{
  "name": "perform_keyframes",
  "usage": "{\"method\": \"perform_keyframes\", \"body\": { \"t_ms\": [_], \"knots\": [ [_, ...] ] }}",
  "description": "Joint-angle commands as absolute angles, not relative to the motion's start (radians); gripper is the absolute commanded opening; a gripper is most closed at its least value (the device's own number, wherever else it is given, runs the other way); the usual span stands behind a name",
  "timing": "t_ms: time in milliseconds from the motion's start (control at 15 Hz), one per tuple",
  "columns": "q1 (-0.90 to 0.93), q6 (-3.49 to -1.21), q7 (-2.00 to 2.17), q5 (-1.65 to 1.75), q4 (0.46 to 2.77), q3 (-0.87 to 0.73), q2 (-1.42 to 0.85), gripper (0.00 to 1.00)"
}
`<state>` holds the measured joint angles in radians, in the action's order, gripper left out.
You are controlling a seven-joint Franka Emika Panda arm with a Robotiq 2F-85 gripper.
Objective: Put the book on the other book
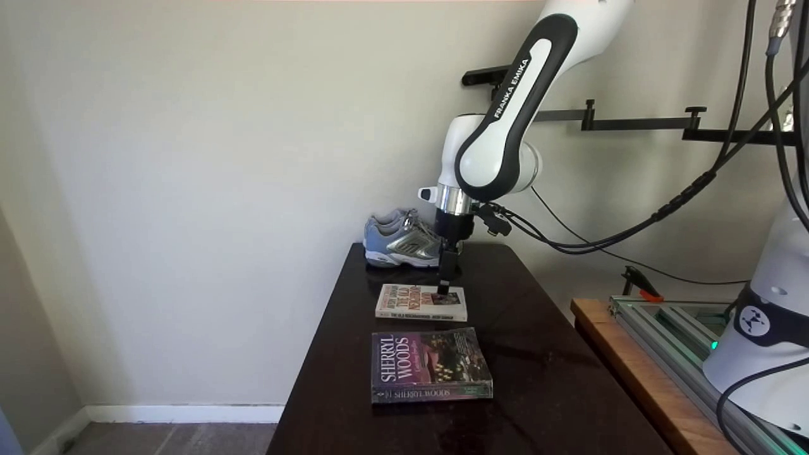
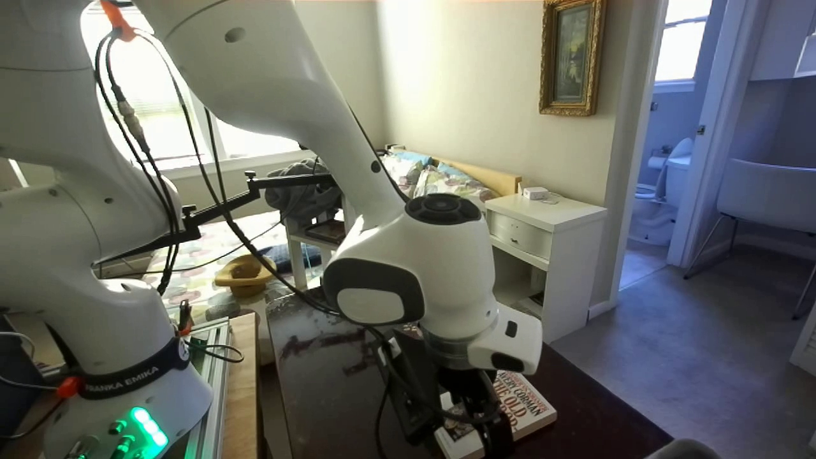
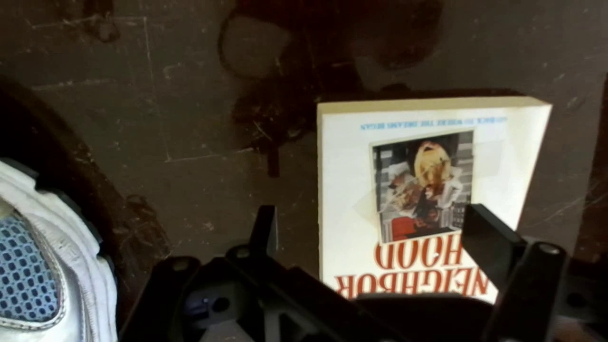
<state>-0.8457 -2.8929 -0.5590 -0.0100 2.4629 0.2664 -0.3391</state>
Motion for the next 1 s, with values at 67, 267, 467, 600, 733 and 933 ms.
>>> {"method": "perform_keyframes", "body": {
  "t_ms": [67,267,467,600,733,933],
  "knots": [
    [-0.814,-2.83,-0.625,-0.075,2.423,0.247,-0.372,1.0],
    [-0.796,-2.821,-0.634,-0.086,2.417,0.236,-0.387,0.95],
    [-0.788,-2.823,-0.641,-0.093,2.416,0.232,-0.394,0.85],
    [-0.787,-2.823,-0.643,-0.099,2.415,0.232,-0.392,0.83],
    [-0.785,-2.823,-0.647,-0.104,2.412,0.229,-0.39,0.83],
    [-0.784,-2.823,-0.653,-0.11,2.411,0.229,-0.383,0.85]
  ]
}}
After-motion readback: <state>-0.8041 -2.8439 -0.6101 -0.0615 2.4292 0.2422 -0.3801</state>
